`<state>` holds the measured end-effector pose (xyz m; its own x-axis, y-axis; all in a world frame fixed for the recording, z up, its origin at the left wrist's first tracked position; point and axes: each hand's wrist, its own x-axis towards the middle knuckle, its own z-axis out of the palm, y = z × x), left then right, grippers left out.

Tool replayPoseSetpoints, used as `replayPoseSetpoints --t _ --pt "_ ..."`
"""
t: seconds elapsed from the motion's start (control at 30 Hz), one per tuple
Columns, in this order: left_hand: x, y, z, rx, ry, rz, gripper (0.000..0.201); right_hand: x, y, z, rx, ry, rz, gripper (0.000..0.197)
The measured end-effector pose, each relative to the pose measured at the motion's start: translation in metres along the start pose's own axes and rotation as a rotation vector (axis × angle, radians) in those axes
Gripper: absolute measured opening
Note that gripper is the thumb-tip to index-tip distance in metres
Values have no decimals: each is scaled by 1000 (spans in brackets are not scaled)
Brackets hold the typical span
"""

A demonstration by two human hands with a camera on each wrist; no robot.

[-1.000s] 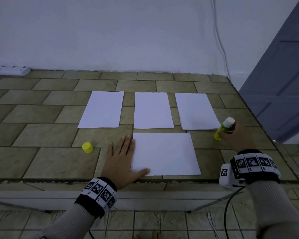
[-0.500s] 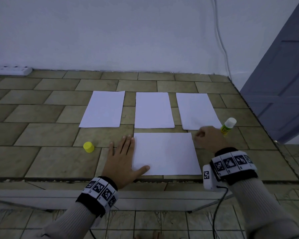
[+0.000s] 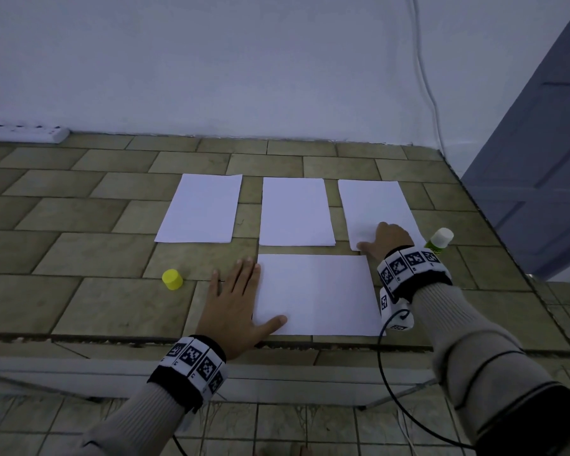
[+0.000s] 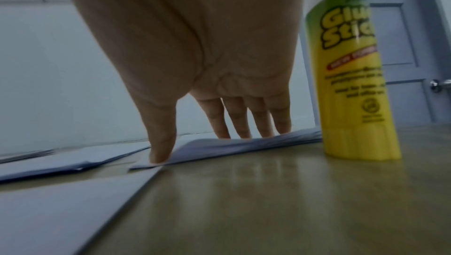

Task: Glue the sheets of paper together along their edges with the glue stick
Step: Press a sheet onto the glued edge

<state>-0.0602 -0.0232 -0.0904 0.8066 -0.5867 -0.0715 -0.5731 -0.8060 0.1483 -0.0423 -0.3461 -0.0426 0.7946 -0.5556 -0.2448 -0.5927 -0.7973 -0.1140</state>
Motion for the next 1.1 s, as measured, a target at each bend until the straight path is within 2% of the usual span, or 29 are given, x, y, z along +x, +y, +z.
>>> replayPoseSetpoints --t 0.2,0.3,0.4,0.5,0.6,0.7,0.8,0.87,1.0,1.1 --pt "0 0 0 22 -31 -10 117 -2 3 -3 38 77 -27 44" --pt "1 0 -1 12 -29 -13 118 -3 7 -8 183 118 -40 46" --pt "1 0 -3 -65 -10 -26 119 -11 8 -15 303 137 -139 51" --pt "4 -3 -11 -385 99 -97 116 -38 5 -20 378 154 -305 52" --pt "7 0 -29 -804 254 -191 84 -70 4 -24 425 96 -449 51" --pt "19 0 -53 -1198 278 -246 65 -87 9 -19 431 -2 -558 51" --pt "31 -1 -71 -1453 208 -319 49 -96 15 -10 401 -25 -657 51" --pt "32 -1 -73 -1456 155 -287 41 -99 18 -5 400 -25 -697 50" --pt "29 -6 -59 -1303 78 -162 40 -101 24 3 432 -19 -699 54" --pt "29 -6 -53 -1325 72 -164 36 -99 31 3 472 -54 -665 61"
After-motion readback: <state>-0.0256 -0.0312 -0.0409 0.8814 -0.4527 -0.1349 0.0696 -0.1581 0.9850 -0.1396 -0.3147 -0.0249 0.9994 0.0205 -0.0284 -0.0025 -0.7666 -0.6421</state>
